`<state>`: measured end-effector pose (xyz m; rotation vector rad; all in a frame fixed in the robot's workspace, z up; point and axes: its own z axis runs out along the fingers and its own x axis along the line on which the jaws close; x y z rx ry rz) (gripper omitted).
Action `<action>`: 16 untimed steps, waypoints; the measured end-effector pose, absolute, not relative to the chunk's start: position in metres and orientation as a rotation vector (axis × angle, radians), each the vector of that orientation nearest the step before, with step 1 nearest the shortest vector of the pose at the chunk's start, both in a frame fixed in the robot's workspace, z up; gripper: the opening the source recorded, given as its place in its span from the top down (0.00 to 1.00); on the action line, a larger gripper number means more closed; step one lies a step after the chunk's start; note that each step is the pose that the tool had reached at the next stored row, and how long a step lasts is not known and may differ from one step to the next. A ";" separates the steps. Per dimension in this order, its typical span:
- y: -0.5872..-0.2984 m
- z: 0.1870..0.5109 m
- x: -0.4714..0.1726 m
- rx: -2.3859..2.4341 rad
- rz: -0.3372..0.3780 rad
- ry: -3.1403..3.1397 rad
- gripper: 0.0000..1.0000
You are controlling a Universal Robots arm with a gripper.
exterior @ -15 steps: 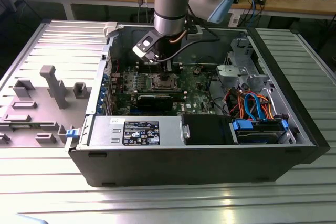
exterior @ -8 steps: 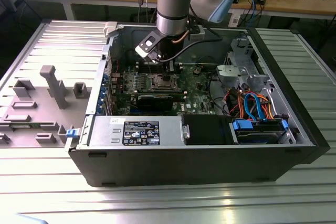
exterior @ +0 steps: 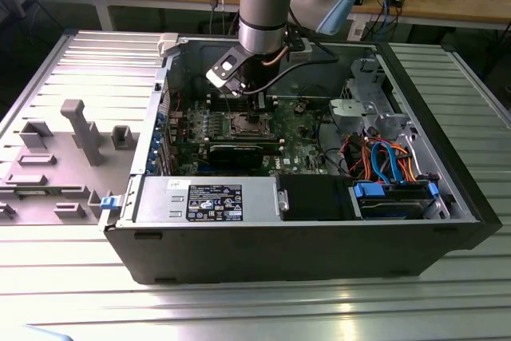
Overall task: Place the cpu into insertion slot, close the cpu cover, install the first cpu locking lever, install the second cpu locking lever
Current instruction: 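Install the first cpu locking lever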
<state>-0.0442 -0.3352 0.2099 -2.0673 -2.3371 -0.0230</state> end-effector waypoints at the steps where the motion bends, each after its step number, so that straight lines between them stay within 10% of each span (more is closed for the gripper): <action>1: -0.335 0.210 -0.044 -2.067 -0.023 -2.337 0.89; 16: -0.335 0.237 -0.044 -2.072 -0.010 -2.343 0.89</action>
